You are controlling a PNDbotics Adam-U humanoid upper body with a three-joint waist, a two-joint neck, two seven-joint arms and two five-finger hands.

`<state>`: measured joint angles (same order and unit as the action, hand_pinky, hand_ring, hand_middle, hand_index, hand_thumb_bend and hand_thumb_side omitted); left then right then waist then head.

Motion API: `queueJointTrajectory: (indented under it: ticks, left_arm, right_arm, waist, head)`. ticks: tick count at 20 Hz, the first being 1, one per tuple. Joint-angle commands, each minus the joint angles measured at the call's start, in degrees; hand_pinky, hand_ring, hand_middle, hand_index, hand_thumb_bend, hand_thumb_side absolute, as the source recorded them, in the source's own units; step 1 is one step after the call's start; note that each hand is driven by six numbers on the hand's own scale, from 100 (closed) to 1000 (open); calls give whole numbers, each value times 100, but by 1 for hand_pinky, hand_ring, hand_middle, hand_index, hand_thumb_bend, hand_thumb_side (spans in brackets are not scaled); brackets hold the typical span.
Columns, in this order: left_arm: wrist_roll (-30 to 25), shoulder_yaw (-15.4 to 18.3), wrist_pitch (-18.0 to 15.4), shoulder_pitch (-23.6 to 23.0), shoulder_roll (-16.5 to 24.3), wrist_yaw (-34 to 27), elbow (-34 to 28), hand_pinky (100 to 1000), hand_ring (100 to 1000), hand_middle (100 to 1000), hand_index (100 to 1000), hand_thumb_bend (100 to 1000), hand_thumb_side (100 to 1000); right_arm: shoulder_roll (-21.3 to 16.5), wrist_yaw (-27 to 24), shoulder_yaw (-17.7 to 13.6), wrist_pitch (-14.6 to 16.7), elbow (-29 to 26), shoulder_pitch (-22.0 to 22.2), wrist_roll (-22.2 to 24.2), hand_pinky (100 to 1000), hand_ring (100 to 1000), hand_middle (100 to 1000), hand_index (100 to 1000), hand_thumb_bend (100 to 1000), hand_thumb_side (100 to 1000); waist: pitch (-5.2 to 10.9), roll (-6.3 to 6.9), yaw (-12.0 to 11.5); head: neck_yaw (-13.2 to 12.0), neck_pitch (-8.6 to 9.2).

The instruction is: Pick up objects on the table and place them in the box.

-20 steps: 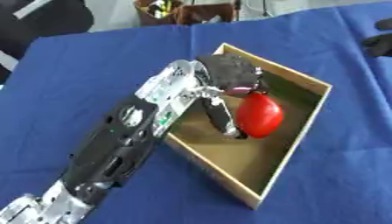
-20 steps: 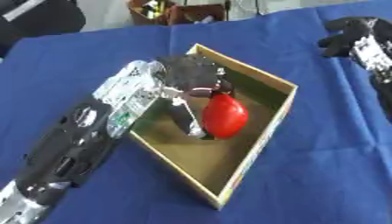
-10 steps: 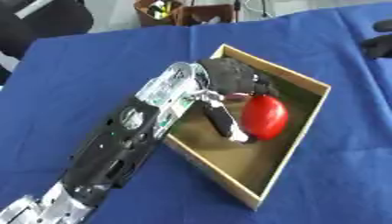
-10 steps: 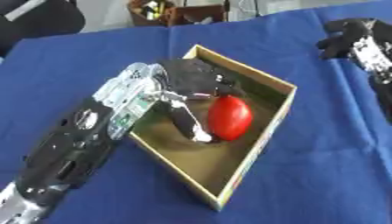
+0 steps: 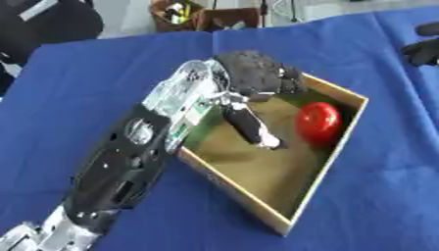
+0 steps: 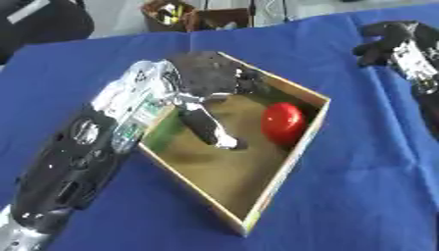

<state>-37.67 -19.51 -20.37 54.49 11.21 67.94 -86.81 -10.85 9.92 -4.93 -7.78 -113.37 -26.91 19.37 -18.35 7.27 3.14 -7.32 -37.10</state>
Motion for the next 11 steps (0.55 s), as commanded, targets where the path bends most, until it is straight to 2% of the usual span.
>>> queueJointTrajectory:
  ticks: [1,2,4,7,11]
  left_arm:
    - [191,362,203,-16,196,-259,-484,585,837,894,1000,275,838]
    - [275,483,277,-73,220,-345,-623,531,807,855,994,176,795]
    - [445,748,440,-229,234,-517,-902,458,764,806,969,105,770]
    - [695,1153,689,-560,123,-768,-1310,363,695,732,927,100,774]
    - [1047,1725,1041,-958,-42,-1120,-1883,260,598,626,868,100,837]
  right_arm:
    - [-24,-36,-32,3,-122,-43,-44,769,749,487,771,100,802]
    - [-23,-35,-43,2,-122,-39,-59,769,749,487,771,100,802]
    - [-24,-32,-70,-1,-122,-29,-94,769,749,487,771,100,802]
    - [-20,-30,-106,-4,-122,-22,-144,769,748,487,771,100,801]
    - [0,-38,-122,6,-122,-50,-189,768,748,488,770,100,802]
  waist:
    - [152,-76,-24]
    - [160,-85,-44]
    - [173,-107,-99]
    - [180,-144,-185]
    - [184,-211,-263]
  head:
    - [54,73]
    - [86,69]
    - [159,63]
    - [248,64]
    - [302,83]
